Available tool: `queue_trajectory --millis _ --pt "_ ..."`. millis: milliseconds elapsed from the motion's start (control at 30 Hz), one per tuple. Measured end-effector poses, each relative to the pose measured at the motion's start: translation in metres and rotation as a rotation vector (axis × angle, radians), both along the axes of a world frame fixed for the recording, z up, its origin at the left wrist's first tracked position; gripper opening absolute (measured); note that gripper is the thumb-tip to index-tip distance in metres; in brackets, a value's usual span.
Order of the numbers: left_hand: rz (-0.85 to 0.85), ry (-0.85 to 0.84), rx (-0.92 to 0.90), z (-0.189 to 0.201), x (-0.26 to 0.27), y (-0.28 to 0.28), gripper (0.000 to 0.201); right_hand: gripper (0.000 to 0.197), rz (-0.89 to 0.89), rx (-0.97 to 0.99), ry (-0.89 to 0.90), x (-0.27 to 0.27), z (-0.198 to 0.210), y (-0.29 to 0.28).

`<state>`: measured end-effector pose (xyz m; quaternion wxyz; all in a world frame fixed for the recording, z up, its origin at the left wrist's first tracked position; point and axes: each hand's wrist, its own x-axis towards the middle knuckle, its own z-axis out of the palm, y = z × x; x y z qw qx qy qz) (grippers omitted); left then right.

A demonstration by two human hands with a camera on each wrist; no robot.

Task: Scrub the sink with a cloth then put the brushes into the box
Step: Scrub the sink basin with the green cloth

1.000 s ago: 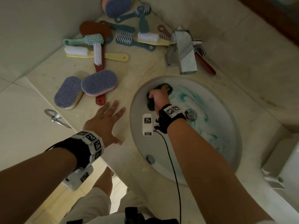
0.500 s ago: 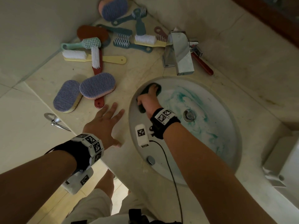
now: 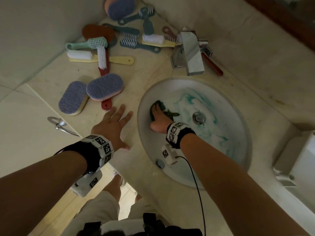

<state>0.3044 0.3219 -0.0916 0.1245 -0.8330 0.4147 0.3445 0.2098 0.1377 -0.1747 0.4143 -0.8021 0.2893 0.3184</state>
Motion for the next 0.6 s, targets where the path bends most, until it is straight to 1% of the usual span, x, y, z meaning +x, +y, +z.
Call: queue_trajectory --millis 33,100,200,267,333,500,567,600 --pt "-0.001 0.002 0.003 0.000 0.000 0.000 0.129 0.092 0.085 0.020 0.016 -0.009 0.002 0.006" --pt "-0.006 0.006 0.006 0.001 -0.001 0.000 0.128 0.088 0.200 0.068 0.046 -0.026 0.007 0.012" --pt "-0.011 0.015 0.004 0.002 -0.001 -0.001 0.128 0.085 0.261 0.132 0.094 -0.045 0.014 0.017" --pt "-0.016 0.021 0.007 0.002 -0.001 -0.002 0.127 0.085 0.251 0.160 0.124 -0.048 0.014 0.018" --pt "-0.016 0.023 0.004 0.002 0.000 -0.002 0.128 0.087 0.222 0.161 0.130 -0.040 0.014 0.018" --pt "-0.020 0.016 -0.001 0.003 0.001 -0.003 0.127 0.091 0.046 0.041 0.068 -0.004 0.012 0.006" --pt "-0.023 0.011 0.002 0.003 0.002 -0.002 0.127 0.092 0.039 0.034 0.057 -0.002 0.010 0.005" --pt "-0.023 0.013 0.007 0.003 0.001 -0.001 0.127 0.092 0.071 0.029 0.054 -0.006 0.008 0.008"
